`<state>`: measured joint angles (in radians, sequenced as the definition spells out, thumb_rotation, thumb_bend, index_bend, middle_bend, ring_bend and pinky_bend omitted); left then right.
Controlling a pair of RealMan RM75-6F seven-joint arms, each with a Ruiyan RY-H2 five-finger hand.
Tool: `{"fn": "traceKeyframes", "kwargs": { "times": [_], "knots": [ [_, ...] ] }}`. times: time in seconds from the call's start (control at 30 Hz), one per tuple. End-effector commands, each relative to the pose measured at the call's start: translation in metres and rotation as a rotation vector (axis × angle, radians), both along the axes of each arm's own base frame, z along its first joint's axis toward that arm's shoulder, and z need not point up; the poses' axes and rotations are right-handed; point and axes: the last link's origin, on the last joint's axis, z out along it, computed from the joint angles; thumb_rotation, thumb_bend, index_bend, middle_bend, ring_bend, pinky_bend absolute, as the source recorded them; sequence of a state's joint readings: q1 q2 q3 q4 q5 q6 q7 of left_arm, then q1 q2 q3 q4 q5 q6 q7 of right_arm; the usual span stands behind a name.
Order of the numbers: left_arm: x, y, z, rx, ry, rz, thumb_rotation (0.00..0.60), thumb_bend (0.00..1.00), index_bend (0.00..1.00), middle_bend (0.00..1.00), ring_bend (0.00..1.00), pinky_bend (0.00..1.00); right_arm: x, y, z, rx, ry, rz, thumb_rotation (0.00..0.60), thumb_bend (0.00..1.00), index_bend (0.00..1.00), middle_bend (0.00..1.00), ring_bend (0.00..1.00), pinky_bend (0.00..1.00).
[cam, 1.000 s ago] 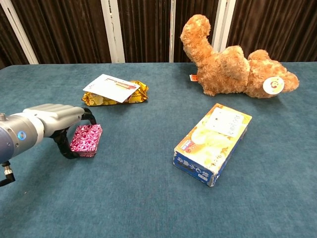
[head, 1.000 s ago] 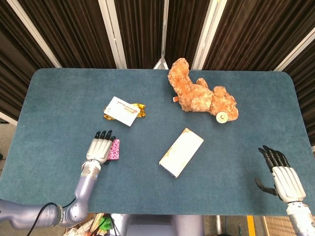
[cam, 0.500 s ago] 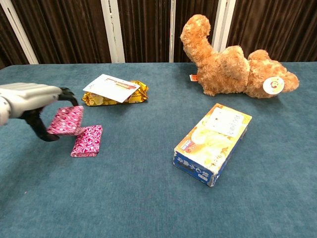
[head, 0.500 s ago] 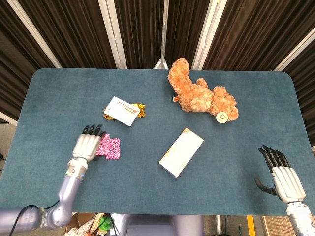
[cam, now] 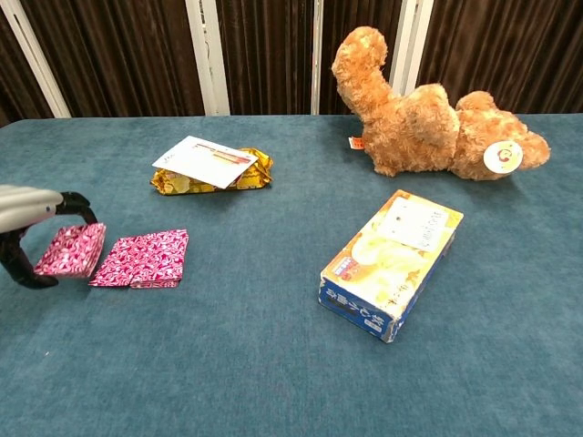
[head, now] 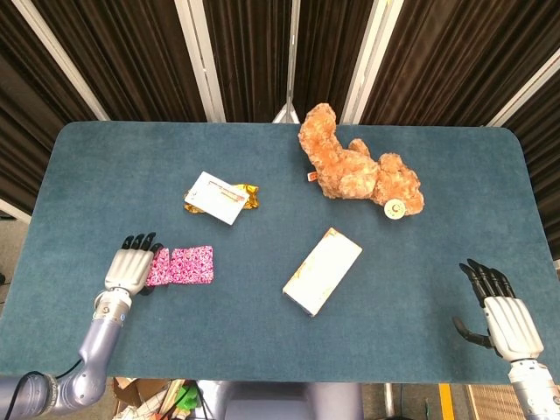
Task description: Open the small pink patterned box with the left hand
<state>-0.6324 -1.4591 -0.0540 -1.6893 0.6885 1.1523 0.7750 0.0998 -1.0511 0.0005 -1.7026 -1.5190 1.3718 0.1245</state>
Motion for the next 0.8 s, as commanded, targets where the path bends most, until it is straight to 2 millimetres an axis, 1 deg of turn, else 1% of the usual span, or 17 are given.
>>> {"fn": "traceKeyframes", "kwargs": {
  "times": [0.03,0.37,0.67,0.73,0.8],
  "knots": [
    [-0.001,0.001,-0.004,0.003,-0.014,-0.007,0.6,0.48,0.48,0.0,0.0,0.0,0.0,0.0,0.0,0.0,0.0,0.001,0.6,0.36,0.0,0.0,0.0,0.05],
    [0.006,0.008,-0.014,0.017,-0.054,-0.047,0.6,0.48,0.47,0.0,0.0,0.0,0.0,0.0,-0.001,0.001,0.002,0.002,0.6,0.36,0.0,0.0,0.0,0.05],
    [0.011,0.01,-0.021,-0.007,-0.028,-0.072,0.6,0.48,0.45,0.0,0.0,0.0,0.0,0.0,-0.001,0.002,0.002,0.002,0.6,0.36,0.0,0.0,0.0,0.05],
    [0.01,0.01,-0.021,-0.006,-0.023,-0.07,0.6,0.46,0.42,0.0,0.0,0.0,0.0,0.0,-0.001,0.002,0.002,0.002,0.6,0.36,0.0,0.0,0.0,0.05],
    [0.009,0.01,-0.02,-0.009,-0.015,-0.065,0.6,0.42,0.34,0.0,0.0,0.0,0.0,0.0,-0.001,0.002,0.002,0.002,0.6,0.36,0.0,0.0,0.0,0.05]
  ]
}}
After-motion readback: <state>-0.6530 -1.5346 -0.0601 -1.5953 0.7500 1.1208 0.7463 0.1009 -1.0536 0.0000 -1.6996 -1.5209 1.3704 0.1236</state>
